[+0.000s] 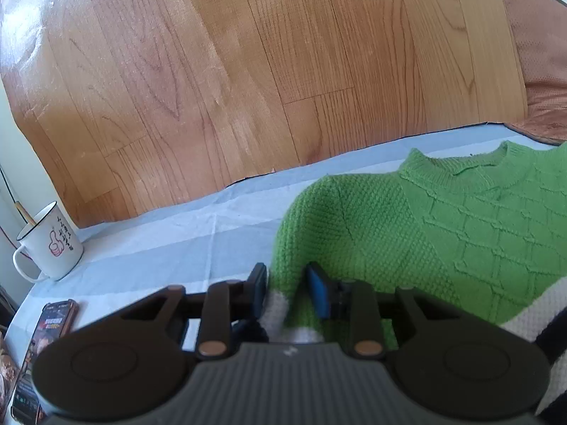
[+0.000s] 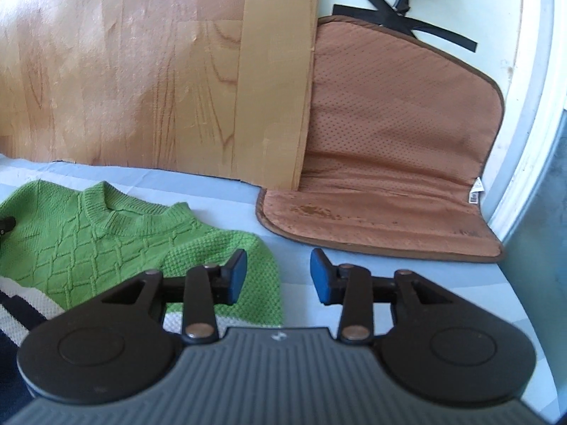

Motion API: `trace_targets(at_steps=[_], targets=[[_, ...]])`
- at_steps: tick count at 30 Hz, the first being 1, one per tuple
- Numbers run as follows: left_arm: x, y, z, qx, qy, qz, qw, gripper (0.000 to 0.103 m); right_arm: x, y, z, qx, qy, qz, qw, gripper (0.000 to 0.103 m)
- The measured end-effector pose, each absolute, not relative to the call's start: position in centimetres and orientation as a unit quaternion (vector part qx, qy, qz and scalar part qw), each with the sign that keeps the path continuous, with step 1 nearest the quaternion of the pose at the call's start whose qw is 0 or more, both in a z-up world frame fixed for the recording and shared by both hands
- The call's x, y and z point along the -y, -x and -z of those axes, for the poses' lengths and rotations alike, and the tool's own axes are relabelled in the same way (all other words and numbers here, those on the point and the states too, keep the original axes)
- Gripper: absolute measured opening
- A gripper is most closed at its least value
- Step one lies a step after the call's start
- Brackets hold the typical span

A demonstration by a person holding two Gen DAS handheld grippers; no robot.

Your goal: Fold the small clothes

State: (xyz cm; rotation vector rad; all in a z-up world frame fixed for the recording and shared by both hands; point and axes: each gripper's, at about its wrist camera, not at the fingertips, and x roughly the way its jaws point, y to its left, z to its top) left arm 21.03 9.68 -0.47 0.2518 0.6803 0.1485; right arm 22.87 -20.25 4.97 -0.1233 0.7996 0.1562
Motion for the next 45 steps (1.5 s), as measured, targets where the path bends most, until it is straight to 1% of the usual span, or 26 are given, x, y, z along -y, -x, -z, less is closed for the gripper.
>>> trace_targets(at_steps=[29,32,35,38,40,42,44,45], targets=[[-9.8,-21.2,0.6,-0.331,-0.126,-0.072,0.932,0.031,21.2,-22.8,-5.2,-0.382,0.055,-0.054,0.921,0.046],[-9.8,-21.2,0.6,-0.331,-0.125,-0.072,0.933,0.033,21.4,-22.7,-5.2,-0.384,0.054,-0.055,0.920,0.047],[-10.2,-20.8,0.1,-0.329,-0.114,-0.065,0.935,0.041,21.8,-22.2,-5.6,-0.387,0.048,-0.059,0.919,0.047],[-10.6,-18.1,-1.8,-0.311,-0.098,-0.039,0.945,0.041,23.1,-20.3,-6.8,-0.373,0.010,-0.085,0.924,0.047],[-11.4,-14.9,-3.6,-0.290,-0.081,-0.009,0.953,0.046,24.7,-17.8,-7.7,-0.355,-0.033,-0.123,0.926,0.050],[-12.5,-11.2,-4.9,-0.277,-0.060,0.022,0.959,0.050,26.4,-14.7,-8.2,-0.344,-0.075,-0.179,0.919,0.062],[-14.0,-7.5,-5.6,-0.279,-0.031,0.055,0.958,0.051,28.0,-11.5,-7.9,-0.351,-0.109,-0.242,0.898,0.068],[-14.9,-5.6,-5.5,-0.288,-0.011,0.074,0.955,0.052,28.6,-9.9,-7.6,-0.356,-0.122,-0.267,0.887,0.069]])
